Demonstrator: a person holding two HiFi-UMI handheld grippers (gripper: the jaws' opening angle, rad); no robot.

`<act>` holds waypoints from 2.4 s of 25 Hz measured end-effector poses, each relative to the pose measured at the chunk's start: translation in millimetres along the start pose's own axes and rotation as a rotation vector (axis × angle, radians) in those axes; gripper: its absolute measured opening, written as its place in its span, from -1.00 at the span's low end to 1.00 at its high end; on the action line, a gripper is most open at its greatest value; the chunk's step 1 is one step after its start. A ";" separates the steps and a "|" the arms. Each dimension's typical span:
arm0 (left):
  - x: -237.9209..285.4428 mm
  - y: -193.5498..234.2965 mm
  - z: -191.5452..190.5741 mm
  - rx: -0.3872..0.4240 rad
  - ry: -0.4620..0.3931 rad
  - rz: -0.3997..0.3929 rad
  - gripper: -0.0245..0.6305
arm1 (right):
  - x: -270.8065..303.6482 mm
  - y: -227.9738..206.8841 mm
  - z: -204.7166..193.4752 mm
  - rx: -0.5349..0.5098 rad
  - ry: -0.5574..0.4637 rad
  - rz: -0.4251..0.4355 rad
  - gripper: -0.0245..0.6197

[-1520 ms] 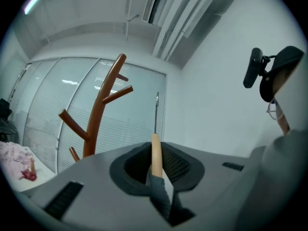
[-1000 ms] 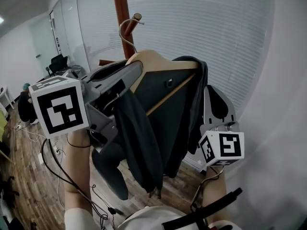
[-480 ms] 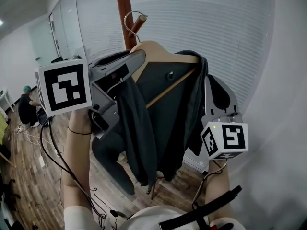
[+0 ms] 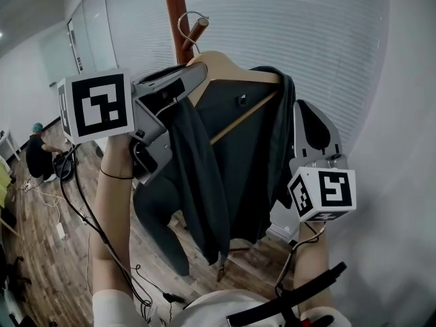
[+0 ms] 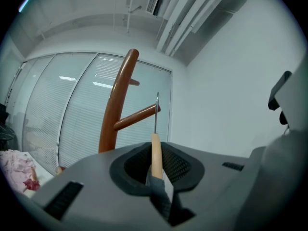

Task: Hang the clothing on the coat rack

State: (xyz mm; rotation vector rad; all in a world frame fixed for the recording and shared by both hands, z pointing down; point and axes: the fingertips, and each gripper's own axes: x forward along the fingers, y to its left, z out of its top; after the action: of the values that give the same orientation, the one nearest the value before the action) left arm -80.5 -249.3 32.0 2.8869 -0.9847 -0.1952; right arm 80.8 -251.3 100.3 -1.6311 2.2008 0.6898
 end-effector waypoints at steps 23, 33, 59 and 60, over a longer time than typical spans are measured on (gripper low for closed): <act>1.8 6.7 -1.2 0.000 0.028 0.007 -0.73 | 2.0 8.2 3.5 -0.011 0.000 0.012 -0.86; 2.1 20.4 -9.6 -0.009 0.049 0.013 -0.73 | 8.4 11.2 -5.5 -0.004 0.012 0.009 -0.86; 6.2 32.5 -22.8 -0.001 0.080 0.006 -0.73 | 10.9 15.0 -7.5 -0.002 0.024 0.023 -0.86; 7.0 32.4 -22.9 0.001 0.080 -0.002 -0.73 | 11.3 15.5 -6.9 -0.003 0.023 0.025 -0.86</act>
State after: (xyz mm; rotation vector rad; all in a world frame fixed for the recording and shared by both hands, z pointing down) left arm -91.1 -278.3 57.9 2.8721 -0.9685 -0.0788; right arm 62.8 -260.5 103.2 -1.6241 2.2405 0.6848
